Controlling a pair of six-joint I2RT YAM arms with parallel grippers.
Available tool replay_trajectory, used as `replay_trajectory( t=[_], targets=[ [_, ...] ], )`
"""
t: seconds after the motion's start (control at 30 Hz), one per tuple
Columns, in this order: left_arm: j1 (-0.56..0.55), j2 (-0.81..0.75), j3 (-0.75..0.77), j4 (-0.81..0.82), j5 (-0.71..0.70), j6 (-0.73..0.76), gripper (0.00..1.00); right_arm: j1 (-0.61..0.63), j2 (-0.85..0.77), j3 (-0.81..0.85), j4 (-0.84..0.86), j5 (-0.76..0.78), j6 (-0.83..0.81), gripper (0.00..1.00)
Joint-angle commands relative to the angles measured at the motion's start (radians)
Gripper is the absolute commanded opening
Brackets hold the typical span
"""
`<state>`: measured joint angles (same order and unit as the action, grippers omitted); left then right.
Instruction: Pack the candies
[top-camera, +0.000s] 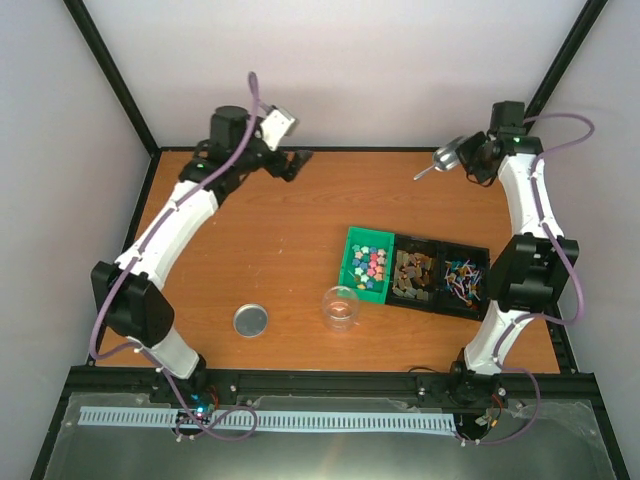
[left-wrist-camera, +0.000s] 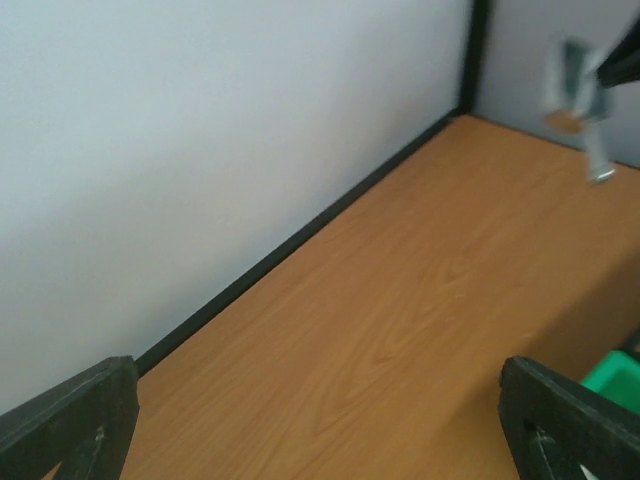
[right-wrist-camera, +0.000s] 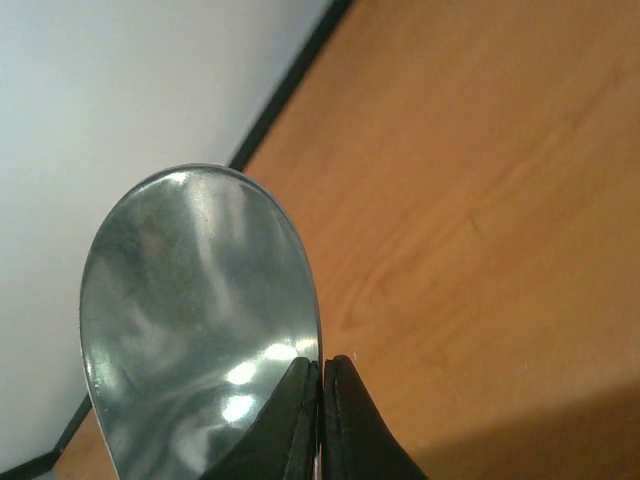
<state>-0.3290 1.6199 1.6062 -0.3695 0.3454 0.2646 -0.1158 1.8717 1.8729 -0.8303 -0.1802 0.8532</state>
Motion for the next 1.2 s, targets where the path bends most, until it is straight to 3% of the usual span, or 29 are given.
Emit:
replay_trajectory(
  t=[0.0, 0.17, 0.27, 0.43, 0.73, 1.17],
  targets=[
    [-0.148, 0.005, 0.005, 0.122, 0.014, 0.089, 1.00, 0.039, -0.089, -0.087, -0.033, -0.056, 0.157, 0.03],
    [-0.318, 0.081, 0.004, 0.178, 0.015, 0.158, 1.00, 0.063, -0.133, -0.207, -0.026, -0.078, 0.216, 0.03],
    [-0.412, 0.129, 0.014, 0.179, 0.017, 0.271, 0.99, 0.068, -0.151, -0.229, -0.054, -0.063, 0.214, 0.03],
    [-0.508, 0.211, 0.052, 0.161, -0.096, 0.366, 0.96, 0.072, -0.176, -0.253, -0.070, -0.048, 0.215, 0.03],
    [-0.522, 0.298, 0.039, 0.284, -0.120, 0.329, 0.82, 0.104, -0.242, -0.345, -0.062, -0.102, 0.252, 0.03],
    [-0.529, 0.399, 0.104, 0.298, -0.208, 0.325, 0.52, 0.117, -0.287, -0.417, -0.071, -0.128, 0.286, 0.03]
  ],
)
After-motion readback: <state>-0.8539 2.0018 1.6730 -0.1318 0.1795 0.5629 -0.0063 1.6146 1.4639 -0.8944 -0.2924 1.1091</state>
